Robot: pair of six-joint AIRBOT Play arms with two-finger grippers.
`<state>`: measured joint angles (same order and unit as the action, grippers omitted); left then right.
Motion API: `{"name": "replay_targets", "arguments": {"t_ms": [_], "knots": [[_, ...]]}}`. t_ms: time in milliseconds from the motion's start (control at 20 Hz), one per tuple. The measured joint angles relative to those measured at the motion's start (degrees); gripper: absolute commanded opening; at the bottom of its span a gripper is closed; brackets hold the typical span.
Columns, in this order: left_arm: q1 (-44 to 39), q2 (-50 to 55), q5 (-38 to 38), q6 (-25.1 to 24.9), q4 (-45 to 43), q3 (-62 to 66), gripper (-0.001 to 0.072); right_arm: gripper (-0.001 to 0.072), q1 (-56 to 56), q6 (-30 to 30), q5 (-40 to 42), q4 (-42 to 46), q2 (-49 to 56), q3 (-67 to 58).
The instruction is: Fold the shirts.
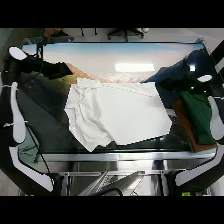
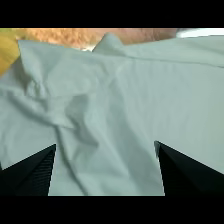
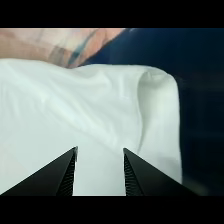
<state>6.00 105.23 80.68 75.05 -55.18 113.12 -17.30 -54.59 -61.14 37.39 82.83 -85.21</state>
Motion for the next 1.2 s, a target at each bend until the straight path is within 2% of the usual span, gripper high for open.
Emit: {"name": "replay_targets", "arguments": {"t_ms": [200,350,550,650,900,950,1050,1100,1150,1200], "knots": [[3.98,-11.76,4.46,1.75,-0.31,-21.11,0.0688,0.0347,-5.03,-2.62,-7.56,7.08,-3.61,0.96],[4.46,-22.71,2.16,2.19,0.63,-44.11,0.0687,0.0347,-7.17,-3.28,-10.43,9.42,-4.55,2.67],[1.49,-34.60,-5.77,1.60,6.67,-72.70,0.0688,0.0347,-7.96,-3.52,-12.13,9.99,-4.92,3.96],[-1.20,-38.82,-11.10,1.22,9.55,-83.12,0.0688,0.0347,-8.11,-3.74,-12.33,9.99,-4.98,4.15],[-8.90,-46.18,-23.78,1.05,17.64,-96.02,0.0687,0.0347,-8.24,-3.72,-12.72,9.94,-5.03,4.35],[-10.36,-46.93,-26.23,1.05,18.73,-96.91,0.0655,0.0347,-8.24,-3.72,-12.74,9.94,-5.03,4.35],[-12.74,-47.71,-31.82,1.03,19.52,-97.42,0.0396,0.0347,-8.24,-3.72,-12.81,9.94,-5.03,4.35],[-13.49,-47.91,-33.88,1.01,19.15,-97.11,0.0350,0.0347,-8.26,-3.72,-13.00,9.94,-5.03,4.35],[-14.08,-48.04,-35.52,0.96,18.73,-96.41,0.0348,0.0347,-8.28,-3.72,-13.05,9.92,-5.03,4.35],[-14.43,-48.19,-36.24,0.81,18.67,-95.47,0.0152,0.0347,-8.28,-3.72,-13.27,9.97,-5.03,4.35]]}}
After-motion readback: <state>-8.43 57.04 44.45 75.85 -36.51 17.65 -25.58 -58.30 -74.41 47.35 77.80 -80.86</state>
